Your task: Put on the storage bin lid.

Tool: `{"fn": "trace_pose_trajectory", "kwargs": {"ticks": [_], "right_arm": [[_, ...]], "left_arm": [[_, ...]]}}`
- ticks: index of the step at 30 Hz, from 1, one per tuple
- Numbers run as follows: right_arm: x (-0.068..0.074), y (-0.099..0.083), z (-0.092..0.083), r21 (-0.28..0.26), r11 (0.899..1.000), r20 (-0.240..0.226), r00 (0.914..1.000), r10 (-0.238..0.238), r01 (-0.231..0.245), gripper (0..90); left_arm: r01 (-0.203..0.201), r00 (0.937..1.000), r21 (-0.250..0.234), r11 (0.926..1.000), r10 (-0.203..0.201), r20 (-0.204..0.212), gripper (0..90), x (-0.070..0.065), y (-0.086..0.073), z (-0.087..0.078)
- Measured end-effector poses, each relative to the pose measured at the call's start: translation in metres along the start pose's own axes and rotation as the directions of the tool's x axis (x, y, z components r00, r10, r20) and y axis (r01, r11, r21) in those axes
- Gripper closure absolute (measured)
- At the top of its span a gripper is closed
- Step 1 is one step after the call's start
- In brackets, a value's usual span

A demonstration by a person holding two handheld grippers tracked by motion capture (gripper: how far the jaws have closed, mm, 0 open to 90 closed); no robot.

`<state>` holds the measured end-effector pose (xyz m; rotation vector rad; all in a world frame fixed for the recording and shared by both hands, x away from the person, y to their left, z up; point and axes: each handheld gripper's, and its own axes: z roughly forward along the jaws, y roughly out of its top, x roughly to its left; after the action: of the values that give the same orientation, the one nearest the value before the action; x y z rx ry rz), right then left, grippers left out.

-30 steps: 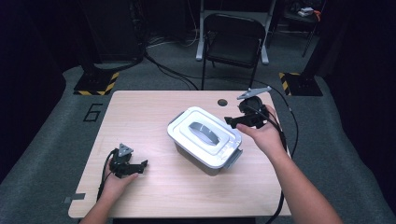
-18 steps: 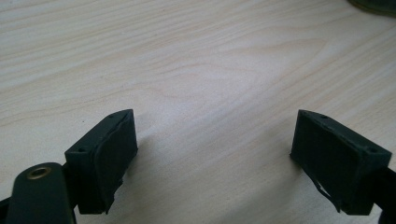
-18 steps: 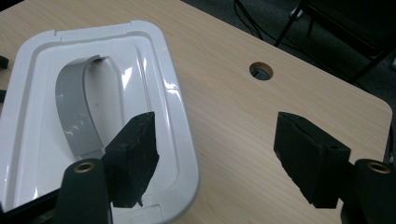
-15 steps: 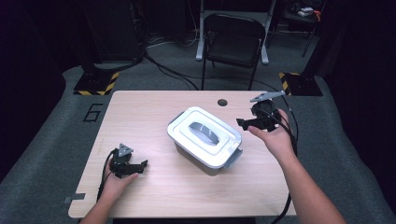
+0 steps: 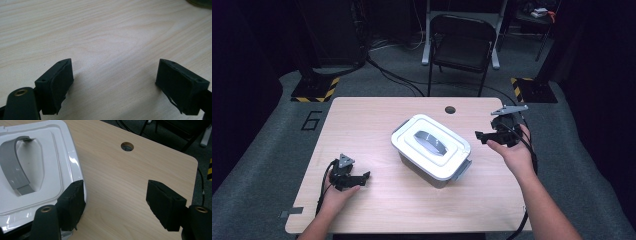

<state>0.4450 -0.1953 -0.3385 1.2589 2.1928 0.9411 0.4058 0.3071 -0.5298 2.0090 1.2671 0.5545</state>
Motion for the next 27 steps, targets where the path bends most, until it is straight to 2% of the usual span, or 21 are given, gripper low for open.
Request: {"fn": "trace_pose_trajectory", "kwargs": {"ticks": [7,12,19,27], "right_arm": [[-0.005,-0.014,0.004,-0.023,0.999,0.022,0.9994,0.027,-0.027,30.8],[-0.008,-0.025,0.007,-0.032,0.997,0.026,0.9972,0.07,-0.07,30.9],[-0.012,-0.041,0.012,-0.033,0.996,0.063,0.9948,0.081,-0.079,31.1],[-0.013,-0.057,0.017,-0.02,0.994,0.064,0.992,0.109,-0.108,31.0]], "left_arm": [[0.001,1.0,0.003,1.0,-0.001,0.002,14.1,0.0,0.0,0.0],[0.001,1.0,0.002,1.0,-0.001,0.0,14.1,0.0,0.0,0.0],[0.0,1.0,0.0,1.0,0.0,0.0,14.1,0.0,0.0,0.0],[0.0,1.0,0.0,1.0,0.0,0.0,14.1,0.0,0.0,0.0]]}}
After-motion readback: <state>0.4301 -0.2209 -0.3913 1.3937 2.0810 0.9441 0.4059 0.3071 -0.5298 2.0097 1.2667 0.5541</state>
